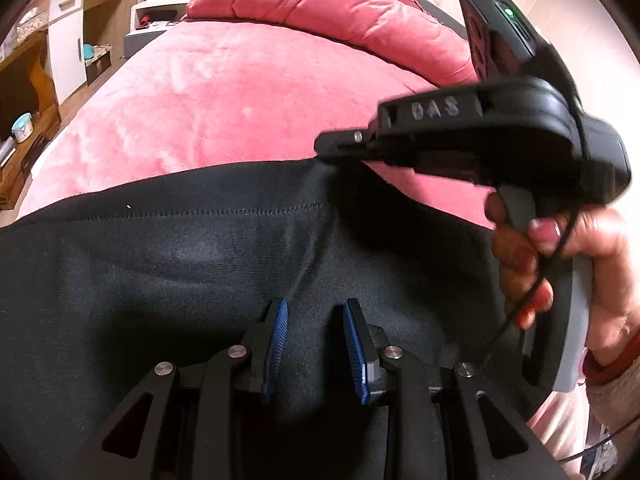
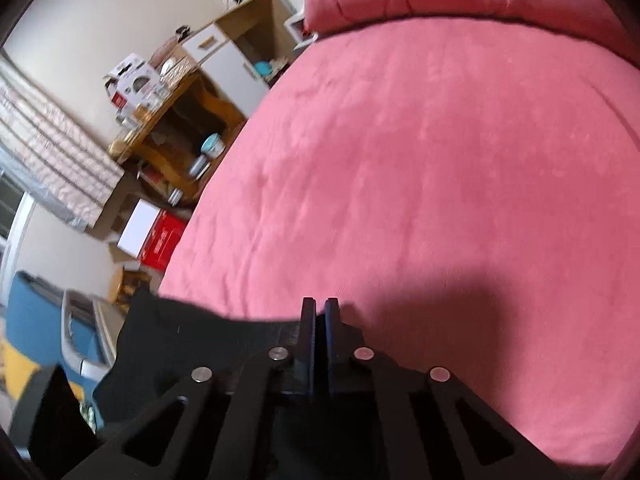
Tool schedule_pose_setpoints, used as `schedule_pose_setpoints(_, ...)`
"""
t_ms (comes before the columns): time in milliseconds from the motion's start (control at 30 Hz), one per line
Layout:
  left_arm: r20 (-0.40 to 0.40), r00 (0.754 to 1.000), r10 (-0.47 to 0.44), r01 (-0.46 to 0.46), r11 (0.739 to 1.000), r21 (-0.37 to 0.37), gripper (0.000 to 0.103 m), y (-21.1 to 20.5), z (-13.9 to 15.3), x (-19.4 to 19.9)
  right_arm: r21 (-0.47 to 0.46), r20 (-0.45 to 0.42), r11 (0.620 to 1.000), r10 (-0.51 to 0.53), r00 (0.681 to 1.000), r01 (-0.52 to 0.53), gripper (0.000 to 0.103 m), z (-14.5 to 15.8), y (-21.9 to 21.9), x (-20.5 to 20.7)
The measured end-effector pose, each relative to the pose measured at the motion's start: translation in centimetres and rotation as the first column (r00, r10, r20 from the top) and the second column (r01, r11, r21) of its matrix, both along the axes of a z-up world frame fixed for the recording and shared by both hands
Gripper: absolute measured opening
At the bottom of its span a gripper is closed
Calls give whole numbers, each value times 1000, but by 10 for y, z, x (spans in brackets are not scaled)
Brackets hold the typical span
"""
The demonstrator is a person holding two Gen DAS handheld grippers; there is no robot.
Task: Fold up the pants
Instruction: 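Bring the right tool beside the left tool over the trousers' waistband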
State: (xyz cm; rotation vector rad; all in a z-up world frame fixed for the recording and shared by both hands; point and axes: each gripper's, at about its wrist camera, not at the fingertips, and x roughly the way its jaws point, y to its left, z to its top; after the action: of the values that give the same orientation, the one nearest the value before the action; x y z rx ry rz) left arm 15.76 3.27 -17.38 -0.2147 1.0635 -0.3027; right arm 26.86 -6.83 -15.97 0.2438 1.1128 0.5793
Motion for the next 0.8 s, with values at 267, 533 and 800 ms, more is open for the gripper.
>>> schedule_pose_setpoints(267, -9, 1000, 2, -2, 1000, -5, 29, 4, 4, -8, -5, 59, 997, -81, 995, 81, 1, 6, -23, -12)
schedule_pose_setpoints(533, 0, 999, 52, -52, 998, -21, 29, 13, 19, 24, 39, 123, 999, 22, 992, -27, 6, 32, -45, -64)
schedule_pose_setpoints(800, -8, 995, 95, -95, 995, 23, 29, 21, 4, 41, -105, 115, 994, 33, 993, -21, 0, -7, -23, -50)
